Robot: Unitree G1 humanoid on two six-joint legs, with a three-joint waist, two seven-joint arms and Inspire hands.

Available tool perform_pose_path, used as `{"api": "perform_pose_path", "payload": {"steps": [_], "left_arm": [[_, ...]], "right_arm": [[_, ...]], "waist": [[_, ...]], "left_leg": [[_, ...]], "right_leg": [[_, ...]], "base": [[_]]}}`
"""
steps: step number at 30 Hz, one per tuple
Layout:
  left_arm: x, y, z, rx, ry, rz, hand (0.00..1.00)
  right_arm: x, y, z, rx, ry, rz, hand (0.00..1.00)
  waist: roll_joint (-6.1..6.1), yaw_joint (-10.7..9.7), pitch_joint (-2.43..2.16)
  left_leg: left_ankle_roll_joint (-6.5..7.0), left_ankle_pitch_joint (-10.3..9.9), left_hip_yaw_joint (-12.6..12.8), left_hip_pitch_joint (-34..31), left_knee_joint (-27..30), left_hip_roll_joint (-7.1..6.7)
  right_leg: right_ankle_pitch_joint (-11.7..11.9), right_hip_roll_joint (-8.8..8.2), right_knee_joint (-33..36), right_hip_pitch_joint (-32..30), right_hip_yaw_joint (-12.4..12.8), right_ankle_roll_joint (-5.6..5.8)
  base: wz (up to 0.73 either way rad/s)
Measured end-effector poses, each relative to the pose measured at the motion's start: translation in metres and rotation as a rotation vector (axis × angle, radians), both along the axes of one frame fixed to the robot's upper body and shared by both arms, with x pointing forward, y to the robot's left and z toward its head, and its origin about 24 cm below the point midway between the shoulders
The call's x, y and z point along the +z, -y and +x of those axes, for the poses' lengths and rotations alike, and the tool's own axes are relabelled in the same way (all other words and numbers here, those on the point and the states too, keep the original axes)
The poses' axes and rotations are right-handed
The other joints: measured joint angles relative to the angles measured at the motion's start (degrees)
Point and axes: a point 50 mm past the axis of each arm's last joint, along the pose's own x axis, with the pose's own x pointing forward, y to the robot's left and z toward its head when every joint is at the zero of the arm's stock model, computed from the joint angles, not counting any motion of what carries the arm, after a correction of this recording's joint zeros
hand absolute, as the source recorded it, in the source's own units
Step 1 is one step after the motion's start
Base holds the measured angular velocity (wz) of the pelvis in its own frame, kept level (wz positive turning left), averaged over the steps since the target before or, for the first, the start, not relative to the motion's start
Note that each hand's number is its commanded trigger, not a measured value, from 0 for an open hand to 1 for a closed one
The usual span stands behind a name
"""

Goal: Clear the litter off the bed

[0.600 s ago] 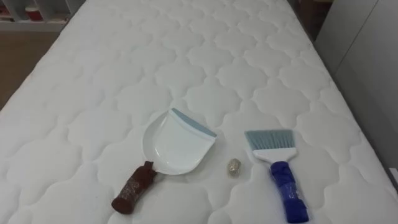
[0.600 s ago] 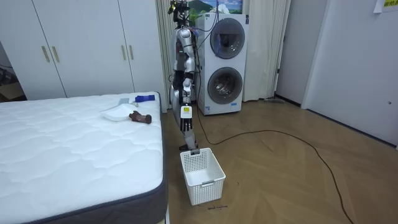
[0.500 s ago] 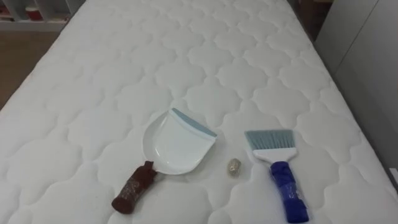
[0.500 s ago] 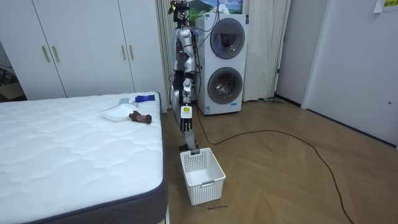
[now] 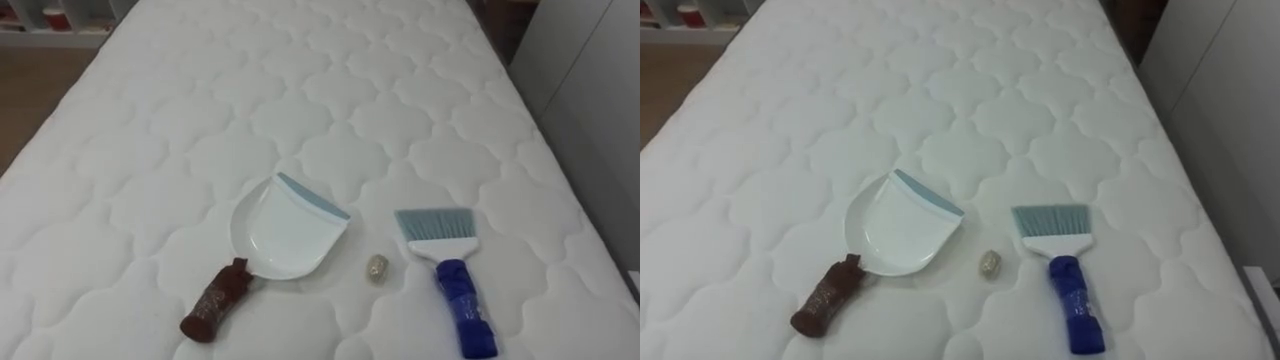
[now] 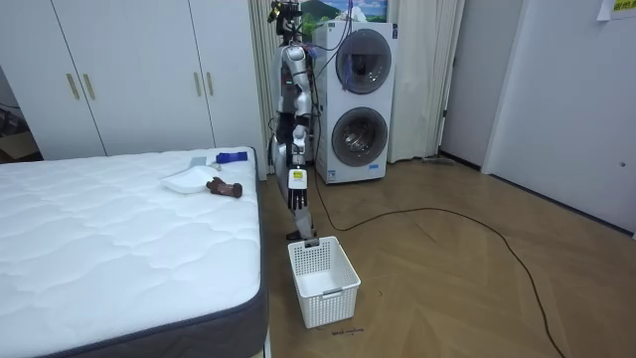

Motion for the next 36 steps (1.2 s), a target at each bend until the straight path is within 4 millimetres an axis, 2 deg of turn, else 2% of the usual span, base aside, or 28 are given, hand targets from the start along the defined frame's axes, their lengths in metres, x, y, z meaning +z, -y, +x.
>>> {"api": "perform_pose_path", "payload": {"steps": [5, 9, 13, 17, 19, 22, 24, 30, 36], "left_arm": [[0.008, -0.011, 0.02, 0.024, 0.139, 0.094, 0.0], [0.023, -0.018, 0.051, 0.034, 0.327, 0.186, 0.0], [0.038, -0.017, 0.082, 0.017, 0.514, 0.249, 0.0], [0.046, -0.014, 0.097, 0.005, 0.594, 0.265, 0.0], [0.053, -0.011, 0.108, -0.014, 0.652, 0.282, 0.0], [0.059, -0.003, 0.12, -0.054, 0.716, 0.282, 0.0], [0.062, 0.001, 0.127, -0.074, 0.746, 0.274, 0.0], [0.07, 0.008, 0.141, -0.123, 0.812, 0.26, 0.0], [0.07, 0.012, 0.144, -0.143, 0.823, 0.244, 0.0]], "right_arm": [[0.001, 0.001, 0.003, 0.004, 0.041, -0.022, 0.0], [0.002, 0.002, 0.009, 0.002, 0.086, -0.027, 0.0], [0.003, 0.002, 0.014, 0.009, 0.123, -0.027, 0.0], [0.003, 0.001, 0.017, 0.015, 0.146, -0.018, 0.0], [0.003, 0.001, 0.017, 0.009, 0.148, -0.016, 0.0], [0.003, 0.0, 0.017, 0.006, 0.152, -0.012, 0.0], [0.003, 0.0, 0.017, 0.007, 0.156, -0.008, 0.0], [0.003, -0.001, 0.017, 0.013, 0.163, -0.003, 0.0], [0.003, -0.001, 0.017, 0.019, 0.156, -0.002, 0.0]], "waist": [[-0.22, 0.17, -0.17], [-0.27, 0.26, -0.43], [-0.11, 0.21, -0.32], [0.16, 0.17, -0.15], [-0.04, -0.04, 0.22], [0.06, 0.0, 0.27], [-0.02, -0.17, 0.15], [0.05, -0.58, 0.19], [0.13, -1.77, 0.3]], "left_leg": [[0.0, 0.0, 0.22, -0.49, 0.04, 0.01], [0.0, 0.0, -0.18, -1.05, 0.05, -0.04], [0.01, 0.01, -0.22, -1.1, 0.03, -0.37], [0.01, 0.01, -0.21, -1.25, -0.05, -0.38], [0.01, 0.01, -0.2, -1.72, -0.06, -0.37], [0.02, 0.02, -0.15, -2.28, -0.04, -0.44], [0.02, 0.02, -0.14, -2.69, -0.01, -0.48], [0.02, 0.02, -0.07, -2.99, -0.07, -0.43], [0.02, 0.02, -0.01, -3.05, -0.1, -0.4]], "right_leg": [[0.01, 0.01, 0.09, -0.5, 0.0, -0.02], [0.03, -0.02, 0.12, -0.42, -0.83, -0.02], [0.03, -0.01, 0.11, -0.58, -1.0, -0.02], [0.03, -0.07, 0.08, -0.94, -0.95, -0.02], [0.02, -0.07, -0.01, -1.18, -0.98, -0.02], [0.02, -0.02, 0.08, -1.93, -0.93, -0.01], [0.03, 0.0, 0.05, -2.06, -1.0, 0.0], [0.04, -0.05, -0.02, -2.07, -0.99, 0.0], [0.05, -0.12, 0.03, -2.2, -1.01, -0.01]], "base": [[0.0], [0.05], [0.03], [0.0], [0.0], [0.0], [0.0], [0.0], [0.0]]}}
